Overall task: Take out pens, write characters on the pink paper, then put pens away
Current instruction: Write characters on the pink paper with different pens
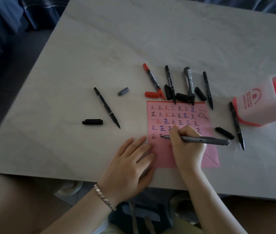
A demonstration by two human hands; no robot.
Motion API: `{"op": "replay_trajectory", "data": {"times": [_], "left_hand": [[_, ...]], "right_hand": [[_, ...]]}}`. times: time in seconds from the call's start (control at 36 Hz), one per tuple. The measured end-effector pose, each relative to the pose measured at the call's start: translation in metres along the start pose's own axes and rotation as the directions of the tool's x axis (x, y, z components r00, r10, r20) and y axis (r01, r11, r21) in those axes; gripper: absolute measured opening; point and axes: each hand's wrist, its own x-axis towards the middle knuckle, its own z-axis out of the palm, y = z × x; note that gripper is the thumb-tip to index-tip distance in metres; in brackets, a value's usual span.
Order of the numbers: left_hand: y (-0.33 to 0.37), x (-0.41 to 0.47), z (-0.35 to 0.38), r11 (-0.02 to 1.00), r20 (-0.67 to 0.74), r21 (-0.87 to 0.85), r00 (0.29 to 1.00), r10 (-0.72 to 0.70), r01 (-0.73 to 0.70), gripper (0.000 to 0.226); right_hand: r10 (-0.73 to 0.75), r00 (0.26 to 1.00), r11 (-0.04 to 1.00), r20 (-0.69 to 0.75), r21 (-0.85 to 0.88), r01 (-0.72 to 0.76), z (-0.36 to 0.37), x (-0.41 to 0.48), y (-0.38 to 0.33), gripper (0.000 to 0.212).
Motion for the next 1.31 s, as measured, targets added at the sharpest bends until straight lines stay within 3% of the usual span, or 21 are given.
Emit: {"op": "replay_trajectory", "data": {"times": [0.81, 1.03, 1.19, 1.31], "left_hand": [[0.0, -0.001, 0.0, 1.0, -0.004, 0.011, 1.0, 0.001, -0.001, 0.029], [0.0, -0.001, 0.0, 1.0, 0.002, 0.015, 1.0, -0.002, 0.002, 0.029], [-0.001, -0.001, 0.0, 1.0, 0.028, 0.026, 1.0, 0.009, -0.009, 0.03], [-0.003, -0.001, -0.001, 0.997, 0.08, 0.066, 0.996, 0.029, -0.034, 0.03]], "right_hand": [[-0.012, 1.0, 1.0, 0.028, -0.02, 0.012, 0.0, -0.002, -0.004, 0.034], [-0.002, 0.997, 0.999, -0.073, -0.043, -0.001, 0.0, 0.0, -0.002, 0.032], [0.121, 0.985, 0.986, -0.122, 0.13, -0.105, -0.004, 0.001, -0.01, 0.031], [0.236, 0.97, 0.944, -0.065, 0.251, -0.213, -0.015, 0.015, -0.014, 0.026]]}}
